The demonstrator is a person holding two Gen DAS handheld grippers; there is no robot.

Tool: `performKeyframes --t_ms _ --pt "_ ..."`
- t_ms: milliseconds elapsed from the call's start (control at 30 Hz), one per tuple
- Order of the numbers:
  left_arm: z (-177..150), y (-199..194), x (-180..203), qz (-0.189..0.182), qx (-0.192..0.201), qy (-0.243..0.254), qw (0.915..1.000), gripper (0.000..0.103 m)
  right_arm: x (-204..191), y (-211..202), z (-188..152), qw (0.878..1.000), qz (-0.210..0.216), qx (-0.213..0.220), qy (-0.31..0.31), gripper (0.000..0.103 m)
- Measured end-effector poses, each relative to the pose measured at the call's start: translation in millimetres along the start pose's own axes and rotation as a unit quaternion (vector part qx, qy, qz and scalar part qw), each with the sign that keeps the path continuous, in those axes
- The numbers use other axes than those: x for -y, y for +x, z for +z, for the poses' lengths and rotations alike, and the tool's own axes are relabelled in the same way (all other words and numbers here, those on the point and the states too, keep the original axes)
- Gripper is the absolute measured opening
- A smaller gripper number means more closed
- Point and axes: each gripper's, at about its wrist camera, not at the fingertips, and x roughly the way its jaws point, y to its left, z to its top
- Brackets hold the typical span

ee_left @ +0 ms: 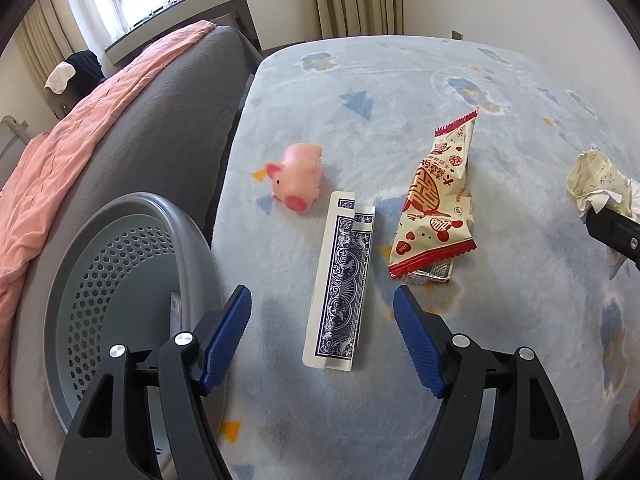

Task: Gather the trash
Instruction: 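Grasp the crumpled paper with the right tool and the card box with the left tool, then carry the paper and card box with both tools over the wastebasket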

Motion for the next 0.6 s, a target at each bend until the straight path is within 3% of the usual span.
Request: performKeyframes --t_ms 33,267,600 --pt "0.6 1.2 0.2 -0.004 -0.002 -0.001 1.0 0.068 0.6 -0.8 -0.2 1.0 0.002 0.0 0.001 0.037" --pt "1.5 -0.4 10.3 -0.049 -0.007 0.005 0.9988 0.021 -0.9 -4.4 1.5 1.0 0.015 0.001 0.003 0.037" --pt "-13.6 -22.0 8.1 -0.059 -0.001 -0.02 0.9981 0.018 -0.9 -7.0 -2.8 1.0 0.021 0.0 0.001 0.037"
